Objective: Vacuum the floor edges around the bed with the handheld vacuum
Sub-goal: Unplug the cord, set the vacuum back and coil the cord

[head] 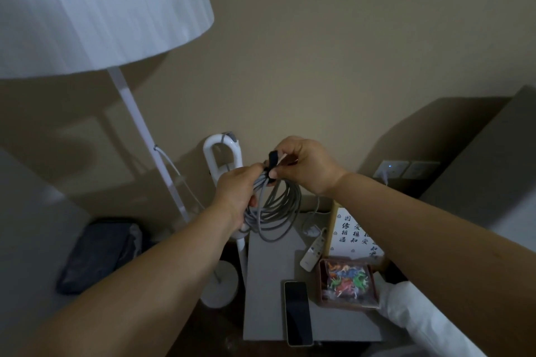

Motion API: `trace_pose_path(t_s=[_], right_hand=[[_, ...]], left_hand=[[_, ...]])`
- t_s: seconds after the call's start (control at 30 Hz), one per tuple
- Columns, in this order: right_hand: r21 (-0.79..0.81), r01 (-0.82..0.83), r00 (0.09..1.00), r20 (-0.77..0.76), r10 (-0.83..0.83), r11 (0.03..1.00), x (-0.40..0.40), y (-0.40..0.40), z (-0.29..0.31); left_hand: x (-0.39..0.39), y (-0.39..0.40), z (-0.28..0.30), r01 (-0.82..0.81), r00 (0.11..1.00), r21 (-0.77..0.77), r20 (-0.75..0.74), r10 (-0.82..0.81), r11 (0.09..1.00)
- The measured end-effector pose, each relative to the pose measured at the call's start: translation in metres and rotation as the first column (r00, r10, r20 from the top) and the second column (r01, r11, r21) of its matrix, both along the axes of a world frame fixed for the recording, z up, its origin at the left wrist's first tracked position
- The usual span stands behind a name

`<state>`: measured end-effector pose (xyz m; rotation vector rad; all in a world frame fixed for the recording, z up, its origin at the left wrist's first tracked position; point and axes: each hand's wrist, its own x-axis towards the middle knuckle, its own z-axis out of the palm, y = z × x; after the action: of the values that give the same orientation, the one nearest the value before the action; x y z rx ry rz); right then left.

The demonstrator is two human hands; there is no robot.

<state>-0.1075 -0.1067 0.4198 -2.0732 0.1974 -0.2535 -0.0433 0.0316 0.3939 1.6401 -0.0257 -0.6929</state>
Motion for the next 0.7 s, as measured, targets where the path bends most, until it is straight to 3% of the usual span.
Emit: trace_pose_path(t_s=[0.23,0.4,0.5,0.6,0.7], right_hand=[[-0.032,-0.053,0.993,-0.112,0.049,0.998,0.005,0.001,-0.001],[-0.108,-0.128,0.936,-0.341,0.084,0.986,0.014,-0.006,0.015],[-0.013,-0.111,0.884,-0.459,0.093,0.994,0.016,-0.009,0.02],[0.054,-0.121,0.857,-0.498,0.132,0.991,0.017,-0.007,0.02],[0.014,-0.095,0.881,-0.465,0.091,0.995,0.017,-0.006,0.015]], left_hand=[[0.005,0.005,-0.001,0.079,0.994,0.008,0.078,-0.079,0.997],[0.003,0.003,-0.004,0.078,0.992,0.03,0.094,-0.08,0.997],[0.0,0.002,-0.003,0.125,0.98,0.075,0.144,-0.134,0.989],[-0.002,0.0,-0.006,0.167,0.95,0.119,0.247,-0.192,0.979],[0.002,-0.002,-0.006,0.149,0.954,0.099,0.246,-0.169,0.984]])
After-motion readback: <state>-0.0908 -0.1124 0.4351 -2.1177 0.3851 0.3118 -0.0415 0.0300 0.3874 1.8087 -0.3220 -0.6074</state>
